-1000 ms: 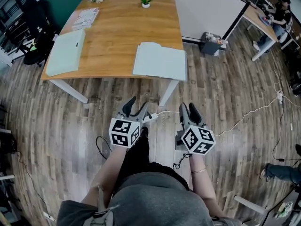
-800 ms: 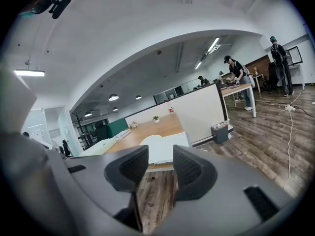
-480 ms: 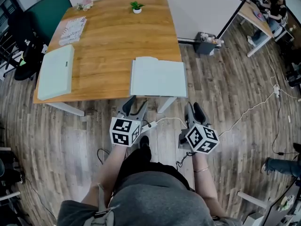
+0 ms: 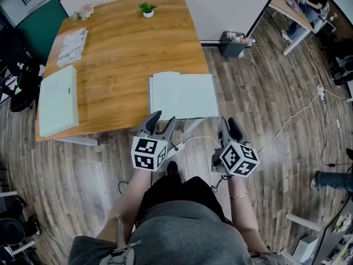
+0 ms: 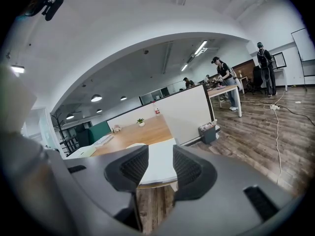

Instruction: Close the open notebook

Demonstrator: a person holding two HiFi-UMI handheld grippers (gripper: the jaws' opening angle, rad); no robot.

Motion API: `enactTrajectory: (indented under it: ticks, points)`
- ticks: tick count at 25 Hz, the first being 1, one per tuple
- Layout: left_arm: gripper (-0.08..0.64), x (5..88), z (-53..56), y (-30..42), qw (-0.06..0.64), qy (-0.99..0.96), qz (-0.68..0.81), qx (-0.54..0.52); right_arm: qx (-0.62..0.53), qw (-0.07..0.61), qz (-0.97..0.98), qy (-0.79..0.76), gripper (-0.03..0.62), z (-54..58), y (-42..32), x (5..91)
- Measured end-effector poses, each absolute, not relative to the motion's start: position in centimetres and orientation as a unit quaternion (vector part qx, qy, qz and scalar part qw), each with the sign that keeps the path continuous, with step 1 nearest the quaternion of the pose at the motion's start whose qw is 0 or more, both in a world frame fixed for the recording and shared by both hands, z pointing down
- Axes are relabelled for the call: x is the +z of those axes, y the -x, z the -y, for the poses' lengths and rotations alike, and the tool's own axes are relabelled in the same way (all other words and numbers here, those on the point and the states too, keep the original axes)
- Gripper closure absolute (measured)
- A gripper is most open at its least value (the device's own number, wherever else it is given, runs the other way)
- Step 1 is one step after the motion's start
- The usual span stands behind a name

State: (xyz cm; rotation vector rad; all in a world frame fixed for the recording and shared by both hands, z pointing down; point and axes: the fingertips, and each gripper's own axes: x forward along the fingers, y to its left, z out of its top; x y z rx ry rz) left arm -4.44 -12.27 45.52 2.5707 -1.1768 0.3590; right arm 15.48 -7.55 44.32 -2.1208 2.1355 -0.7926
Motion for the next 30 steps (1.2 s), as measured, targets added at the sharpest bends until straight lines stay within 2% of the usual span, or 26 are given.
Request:
enactTrajectory:
  ticks: [30]
  points:
    - [0.357, 50.6, 18.6, -4.7, 0.161, -0.891, 0.365, 0.216, -0.363, 0.007, -0.673, 0.644, 0.428, 13.5, -20.4, 51.0]
